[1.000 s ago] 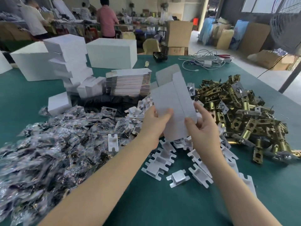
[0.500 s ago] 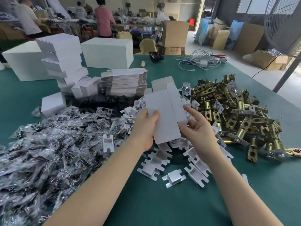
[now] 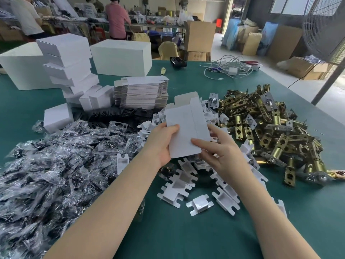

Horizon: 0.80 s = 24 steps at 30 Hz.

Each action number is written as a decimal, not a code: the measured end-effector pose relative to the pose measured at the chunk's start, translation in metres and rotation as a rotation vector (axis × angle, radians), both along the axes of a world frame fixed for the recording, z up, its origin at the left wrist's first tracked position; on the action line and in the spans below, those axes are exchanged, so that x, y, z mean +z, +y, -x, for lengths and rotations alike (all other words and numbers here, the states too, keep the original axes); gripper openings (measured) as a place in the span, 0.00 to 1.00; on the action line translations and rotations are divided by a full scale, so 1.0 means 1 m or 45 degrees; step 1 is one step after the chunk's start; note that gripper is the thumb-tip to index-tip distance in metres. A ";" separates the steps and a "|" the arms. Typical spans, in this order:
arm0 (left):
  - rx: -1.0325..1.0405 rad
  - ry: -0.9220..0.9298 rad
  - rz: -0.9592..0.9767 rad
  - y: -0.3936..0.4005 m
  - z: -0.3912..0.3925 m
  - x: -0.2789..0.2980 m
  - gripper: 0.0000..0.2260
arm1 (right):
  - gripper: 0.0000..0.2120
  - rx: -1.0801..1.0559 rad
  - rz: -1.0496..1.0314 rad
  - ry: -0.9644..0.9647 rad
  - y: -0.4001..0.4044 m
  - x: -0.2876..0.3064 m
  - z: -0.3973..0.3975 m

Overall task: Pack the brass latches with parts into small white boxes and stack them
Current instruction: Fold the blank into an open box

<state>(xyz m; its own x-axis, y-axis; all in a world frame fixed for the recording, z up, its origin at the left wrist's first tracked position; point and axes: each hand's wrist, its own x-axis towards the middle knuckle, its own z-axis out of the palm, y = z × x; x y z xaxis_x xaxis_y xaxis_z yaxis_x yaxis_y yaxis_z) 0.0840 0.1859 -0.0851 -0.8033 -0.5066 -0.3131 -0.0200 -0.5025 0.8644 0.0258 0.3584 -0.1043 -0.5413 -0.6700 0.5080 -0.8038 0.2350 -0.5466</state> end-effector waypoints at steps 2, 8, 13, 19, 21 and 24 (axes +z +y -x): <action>-0.041 0.025 -0.084 0.001 -0.001 0.003 0.12 | 0.15 -0.092 0.035 0.297 -0.002 -0.005 0.000; -0.352 0.194 -0.485 0.011 -0.009 0.009 0.20 | 0.09 -0.114 0.488 0.218 -0.009 -0.008 -0.009; -0.346 0.241 -0.470 0.020 -0.006 0.007 0.22 | 0.13 -0.111 0.579 -0.152 -0.016 -0.006 -0.019; -0.257 0.221 -0.363 0.027 -0.003 0.005 0.32 | 0.06 -0.181 0.674 -0.128 -0.016 -0.004 -0.020; -0.148 0.233 -0.340 0.030 -0.001 0.002 0.28 | 0.04 -0.252 0.673 -0.232 -0.016 -0.007 -0.016; 0.047 0.271 -0.267 0.031 0.002 -0.003 0.16 | 0.02 -0.313 0.709 -0.454 -0.016 -0.008 -0.012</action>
